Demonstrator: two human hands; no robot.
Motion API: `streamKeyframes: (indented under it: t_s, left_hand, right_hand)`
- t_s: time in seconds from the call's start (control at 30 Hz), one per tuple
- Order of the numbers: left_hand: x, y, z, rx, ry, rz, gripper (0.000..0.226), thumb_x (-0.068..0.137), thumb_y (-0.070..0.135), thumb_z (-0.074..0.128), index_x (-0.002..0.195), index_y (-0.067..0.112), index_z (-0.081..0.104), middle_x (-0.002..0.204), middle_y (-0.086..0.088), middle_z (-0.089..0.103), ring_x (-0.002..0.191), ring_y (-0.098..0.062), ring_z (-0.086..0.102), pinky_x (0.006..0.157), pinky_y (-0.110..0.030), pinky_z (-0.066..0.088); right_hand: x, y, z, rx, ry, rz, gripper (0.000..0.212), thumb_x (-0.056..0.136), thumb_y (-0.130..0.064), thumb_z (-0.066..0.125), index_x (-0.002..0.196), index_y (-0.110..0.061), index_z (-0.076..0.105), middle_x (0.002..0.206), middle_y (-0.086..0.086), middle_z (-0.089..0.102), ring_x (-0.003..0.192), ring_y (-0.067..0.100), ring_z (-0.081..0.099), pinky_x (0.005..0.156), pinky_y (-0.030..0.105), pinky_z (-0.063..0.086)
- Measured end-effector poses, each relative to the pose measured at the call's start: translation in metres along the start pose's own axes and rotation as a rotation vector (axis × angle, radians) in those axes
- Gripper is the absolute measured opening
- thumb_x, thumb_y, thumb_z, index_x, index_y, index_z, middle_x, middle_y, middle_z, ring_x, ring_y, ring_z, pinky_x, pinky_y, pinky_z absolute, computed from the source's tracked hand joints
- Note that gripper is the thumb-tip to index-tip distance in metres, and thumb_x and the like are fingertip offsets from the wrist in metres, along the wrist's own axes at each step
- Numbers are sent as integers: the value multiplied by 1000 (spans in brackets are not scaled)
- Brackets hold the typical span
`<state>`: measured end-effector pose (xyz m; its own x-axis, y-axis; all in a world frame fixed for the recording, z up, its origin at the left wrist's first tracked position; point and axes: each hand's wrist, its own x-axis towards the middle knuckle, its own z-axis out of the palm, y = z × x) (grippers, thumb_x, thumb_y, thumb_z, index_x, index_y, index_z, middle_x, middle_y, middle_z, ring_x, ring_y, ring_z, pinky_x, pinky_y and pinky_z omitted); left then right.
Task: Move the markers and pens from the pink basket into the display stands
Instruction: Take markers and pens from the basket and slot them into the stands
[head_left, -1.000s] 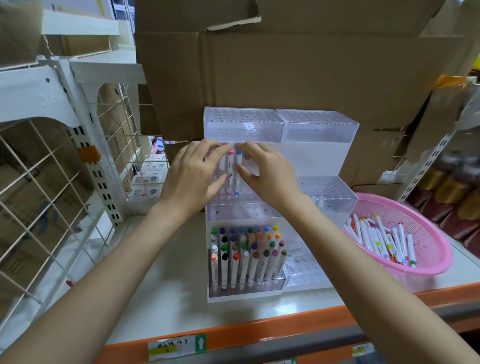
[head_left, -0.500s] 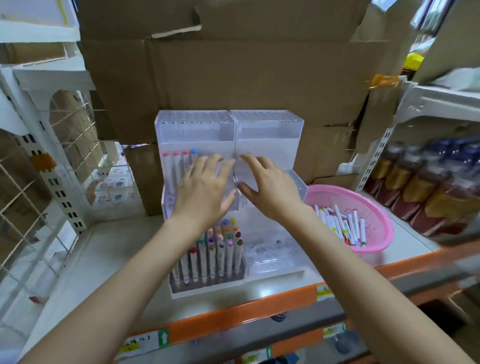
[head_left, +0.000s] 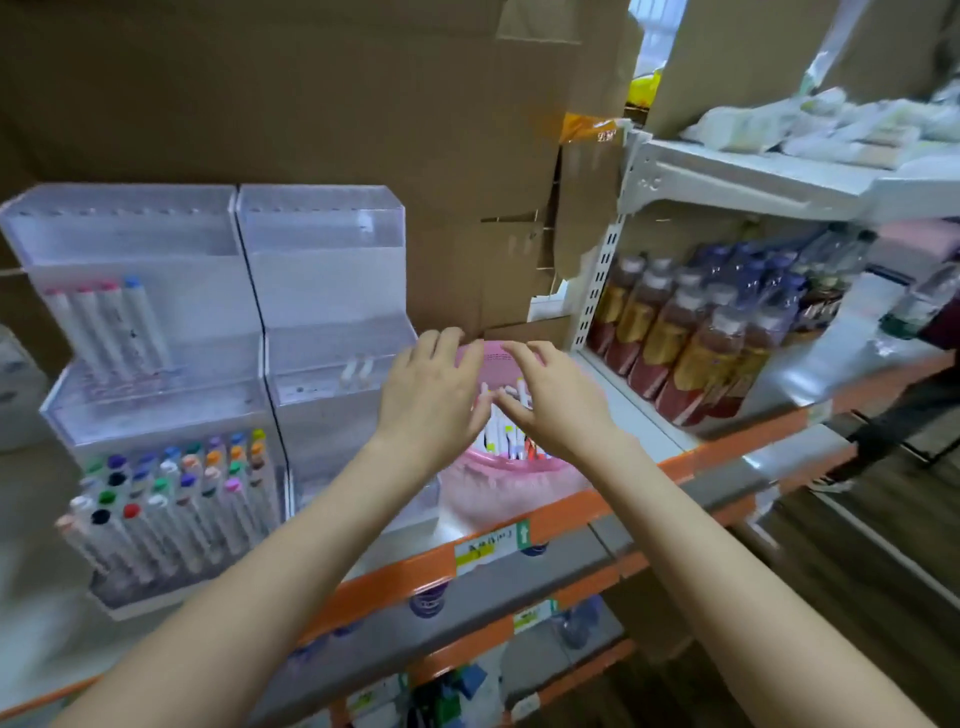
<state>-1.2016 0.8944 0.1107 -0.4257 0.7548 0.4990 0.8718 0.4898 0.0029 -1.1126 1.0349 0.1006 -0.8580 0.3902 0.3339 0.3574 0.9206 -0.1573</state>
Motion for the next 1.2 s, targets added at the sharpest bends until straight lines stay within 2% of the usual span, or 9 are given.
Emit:
streamKeyframes:
  t_s: [0.13, 0.27, 0.43, 0.53, 0.7, 0.9, 1.0, 1.1, 1.2]
  left_hand:
    - [13, 35, 22, 21, -56, 20, 45, 79, 40, 66, 113, 11, 60, 110, -10, 57, 99, -30, 55, 77, -38, 45]
    - [21, 44, 53, 24, -275, -91, 45, 91, 44, 48, 126, 16, 46, 124, -8, 48, 114, -27, 43, 91, -35, 36]
    - [26, 41, 79, 5, -498, -228, 53, 93, 41, 49, 136, 13, 39, 131, -13, 44, 119, -29, 41, 92, -38, 39]
    - [30, 39, 90, -55, -579, -282, 50, 93, 40, 50, 135, 14, 41, 133, -14, 46, 121, -30, 42, 92, -39, 41]
    - [43, 28, 115, -30, -607, -356, 51, 94, 40, 48, 137, 15, 40, 135, -14, 45, 122, -32, 42, 93, -42, 41]
    - [57, 22, 139, -24, -627, -394, 45, 96, 34, 47, 133, 8, 44, 134, -15, 45, 122, -33, 42, 94, -42, 41]
    - [60, 19, 148, -67, -595, -405, 41, 94, 33, 50, 128, 9, 50, 129, -14, 50, 116, -32, 46, 94, -41, 42]
    - [60, 18, 150, -104, -525, -436, 40, 92, 33, 54, 124, 9, 52, 123, -13, 53, 111, -31, 50, 88, -40, 46]
    - [59, 21, 148, -55, -480, -425, 38, 90, 33, 55, 120, 10, 55, 120, -12, 55, 110, -30, 50, 83, -39, 46]
  right_hand:
    - [-11, 42, 11, 14, -109, 51, 57, 93, -49, 50, 142, -24, 36, 138, 3, 43, 123, 23, 45, 83, 35, 44]
    - [-11, 66, 30, 66, -188, 79, 53, 94, -36, 54, 142, -26, 35, 138, 4, 43, 120, 27, 49, 82, 39, 49]
    - [4, 75, 51, -16, -260, 41, 48, 94, -32, 53, 138, -19, 41, 131, 8, 48, 117, 30, 50, 84, 38, 44]
    - [17, 77, 61, -5, -284, 26, 46, 94, -29, 52, 137, -16, 42, 128, 9, 50, 116, 31, 51, 85, 37, 43]
    - [40, 78, 81, -24, -333, 24, 42, 94, -27, 50, 134, -14, 45, 119, 13, 54, 110, 33, 53, 77, 40, 46]
    - [57, 74, 96, -56, -359, 21, 40, 94, -22, 50, 133, -13, 46, 125, 13, 50, 115, 34, 49, 87, 43, 44]
    - [60, 76, 99, -22, -330, 32, 32, 92, -17, 53, 123, -12, 53, 119, 12, 53, 111, 33, 51, 86, 42, 44]
    - [59, 77, 97, -1, -296, 30, 18, 88, -13, 54, 104, -13, 62, 111, 10, 59, 110, 32, 50, 85, 39, 42]
    - [59, 76, 95, 1, -269, 14, 16, 85, -10, 55, 96, -12, 67, 104, 10, 64, 107, 31, 50, 82, 36, 41]
